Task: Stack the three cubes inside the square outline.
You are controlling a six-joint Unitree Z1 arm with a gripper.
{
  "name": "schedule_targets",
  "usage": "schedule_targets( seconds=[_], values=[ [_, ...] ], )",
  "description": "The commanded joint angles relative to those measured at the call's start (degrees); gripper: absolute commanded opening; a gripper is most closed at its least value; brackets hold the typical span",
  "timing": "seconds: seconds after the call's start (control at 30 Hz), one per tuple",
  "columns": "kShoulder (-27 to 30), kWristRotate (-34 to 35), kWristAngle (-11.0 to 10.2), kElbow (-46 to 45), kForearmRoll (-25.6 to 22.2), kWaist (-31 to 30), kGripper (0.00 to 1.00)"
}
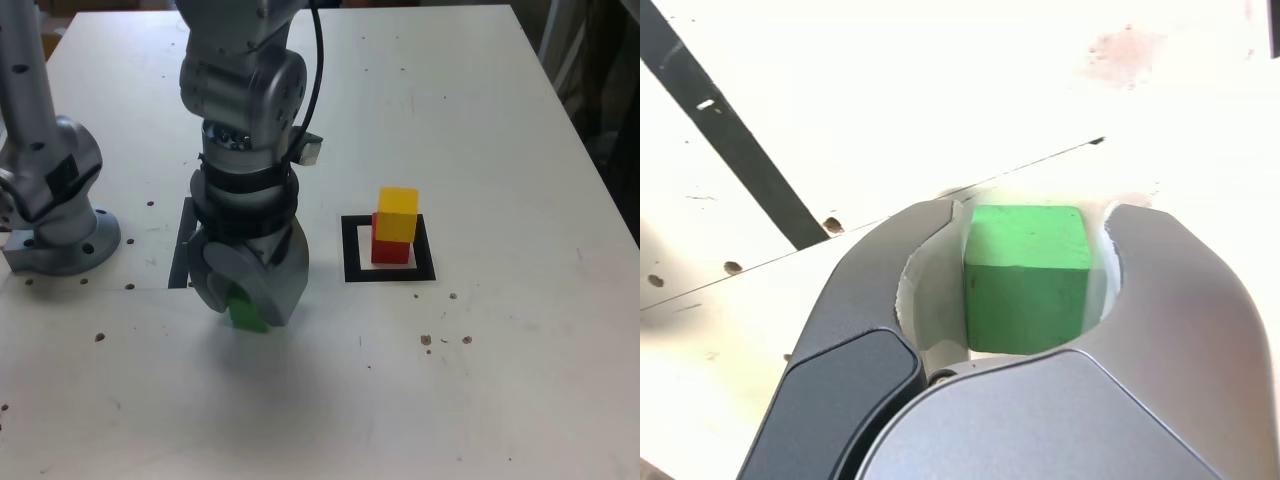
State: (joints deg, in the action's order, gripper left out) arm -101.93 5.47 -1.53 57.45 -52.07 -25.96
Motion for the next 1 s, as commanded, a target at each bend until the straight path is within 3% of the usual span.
schedule_targets(
  seconds=[0.0,0.17,0.27,0.43,0.67,0.97],
  values=[
    [0.2,0.1,-0.2,-0.4,0.6,0.1,0.12],
    [1.2,0.1,-0.2,-0.3,0.1,0.1,0.11],
    [2.1,0.3,-0.2,1.2,-2.6,0.1,0.11],
    [2.8,1.0,-1.4,8.0,-13.4,0.1,0.11],
    [4.5,0.4,-5.7,22.2,-28.4,0.5,0.09],
    [2.0,-4.0,-4.6,40.4,-37.8,4.4,0.06]
  ],
)
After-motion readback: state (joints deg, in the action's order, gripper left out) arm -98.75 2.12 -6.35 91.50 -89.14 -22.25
